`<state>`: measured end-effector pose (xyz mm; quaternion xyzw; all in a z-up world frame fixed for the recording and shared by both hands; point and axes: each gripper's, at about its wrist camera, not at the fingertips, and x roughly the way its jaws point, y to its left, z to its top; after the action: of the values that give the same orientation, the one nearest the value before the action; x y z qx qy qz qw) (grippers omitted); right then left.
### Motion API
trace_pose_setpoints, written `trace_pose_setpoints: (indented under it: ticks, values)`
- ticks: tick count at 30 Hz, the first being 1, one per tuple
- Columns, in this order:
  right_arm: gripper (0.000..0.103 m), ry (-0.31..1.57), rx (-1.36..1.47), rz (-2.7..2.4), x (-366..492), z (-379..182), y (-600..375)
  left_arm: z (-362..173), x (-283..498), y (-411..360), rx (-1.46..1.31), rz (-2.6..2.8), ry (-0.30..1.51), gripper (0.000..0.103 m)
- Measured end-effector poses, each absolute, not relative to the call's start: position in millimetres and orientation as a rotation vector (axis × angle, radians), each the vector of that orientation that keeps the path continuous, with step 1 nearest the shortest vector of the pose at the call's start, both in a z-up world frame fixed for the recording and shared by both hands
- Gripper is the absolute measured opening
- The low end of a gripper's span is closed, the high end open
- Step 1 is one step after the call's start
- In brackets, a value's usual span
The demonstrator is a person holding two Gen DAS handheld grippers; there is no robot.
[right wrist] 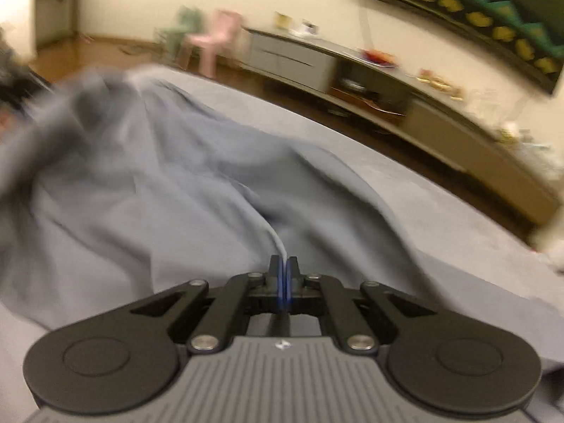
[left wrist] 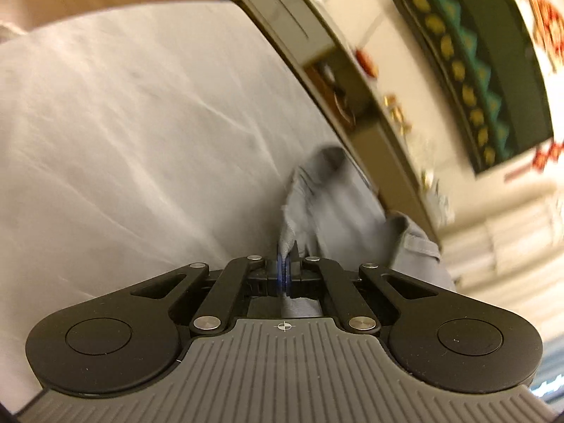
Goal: Fold clothes
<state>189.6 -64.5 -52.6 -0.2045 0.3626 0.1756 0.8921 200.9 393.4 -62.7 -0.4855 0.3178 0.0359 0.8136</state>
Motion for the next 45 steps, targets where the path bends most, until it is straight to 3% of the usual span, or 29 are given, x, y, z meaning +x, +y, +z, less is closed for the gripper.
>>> trace_pose_setpoints:
  ticks: [3, 8, 10, 11, 12, 13, 14, 15, 16, 18, 19, 20, 21, 22, 23, 24, 26, 29, 31, 32, 34, 38, 42, 45]
  values:
    - [0.002, 0.793, -0.453, 0.337, 184, -68, -68, -72, 199, 396, -1.051, 0.098, 0.715, 0.000]
    - [0.007, 0.737, -0.401, 0.424, 166, -49, -60, -68, 190, 396, -1.050, 0.117, 0.714, 0.000]
    - [0.014, 0.710, -0.374, 0.414, 164, -36, -60, -44, 166, 398, -1.012, 0.073, 0.629, 0.017]
    - [0.014, 0.702, -0.346, 0.412, 165, -31, -63, -33, 156, 396, -0.989, 0.035, 0.585, 0.039]
    - [0.014, 0.696, -0.317, 0.411, 166, -27, -67, -20, 149, 390, -0.960, -0.024, 0.552, 0.054]
    - [0.016, 0.696, -0.288, 0.415, 167, -24, -71, -10, 143, 383, -0.932, -0.084, 0.530, 0.059]
    - [0.019, 0.701, -0.258, 0.422, 168, -24, -75, -6, 142, 371, -0.908, -0.149, 0.544, 0.071]
    - [0.029, 0.708, -0.236, 0.429, 169, -25, -77, -3, 141, 359, -0.883, -0.213, 0.557, 0.081]
    - [0.045, 0.718, -0.217, 0.438, 170, -26, -78, -1, 142, 347, -0.855, -0.270, 0.580, 0.083]
    - [0.062, 0.746, -0.227, 0.464, 177, -33, -74, -7, 158, 321, -0.775, -0.306, 0.687, 0.082]
    - [0.062, 0.754, -0.248, 0.474, 181, -36, -70, -10, 166, 309, -0.731, -0.310, 0.734, 0.080]
    - [0.062, 0.761, -0.270, 0.483, 186, -40, -65, -14, 171, 299, -0.691, -0.312, 0.758, 0.071]
    - [0.061, 0.776, -0.289, 0.495, 192, -44, -58, -17, 174, 290, -0.653, -0.316, 0.775, 0.055]
    - [0.041, 0.796, -0.307, 0.509, 198, -48, -50, -21, 174, 282, -0.606, -0.316, 0.794, 0.040]
    - [0.018, 0.835, -0.332, 0.538, 204, -52, -42, -24, 170, 276, -0.554, -0.313, 0.808, 0.000]
    - [0.002, 0.832, -0.372, 0.542, 207, -51, -37, -21, 167, 273, -0.511, -0.301, 0.801, 0.000]
    - [0.001, 0.767, -0.465, 0.513, 210, -42, -29, -7, 153, 277, -0.485, -0.276, 0.689, 0.000]
    - [0.002, 0.603, -0.374, 0.331, 220, -6, -49, 13, 134, 292, -0.523, -0.238, 0.476, 0.000]
    - [0.001, 0.568, -0.340, 0.212, 231, 0, -60, 2, 146, 296, -0.552, -0.156, 0.528, 0.022]
    - [0.001, 0.609, -0.358, 0.178, 240, -10, -61, -4, 152, 297, -0.561, -0.118, 0.557, 0.038]
    - [0.001, 0.692, -0.389, 0.124, 254, -33, -64, -21, 159, 297, -0.538, -0.085, 0.625, 0.038]
    - [0.002, 0.770, -0.354, 0.058, 263, -67, -87, -31, 155, 313, -0.558, -0.057, 0.643, 0.049]
    - [0.019, 0.644, -0.294, 0.063, 238, -46, -88, -30, 157, 323, -0.649, -0.114, 0.653, 0.061]
    - [0.057, 0.512, -0.317, 0.206, 217, -23, -55, -21, 165, 298, -0.630, -0.232, 0.648, 0.057]
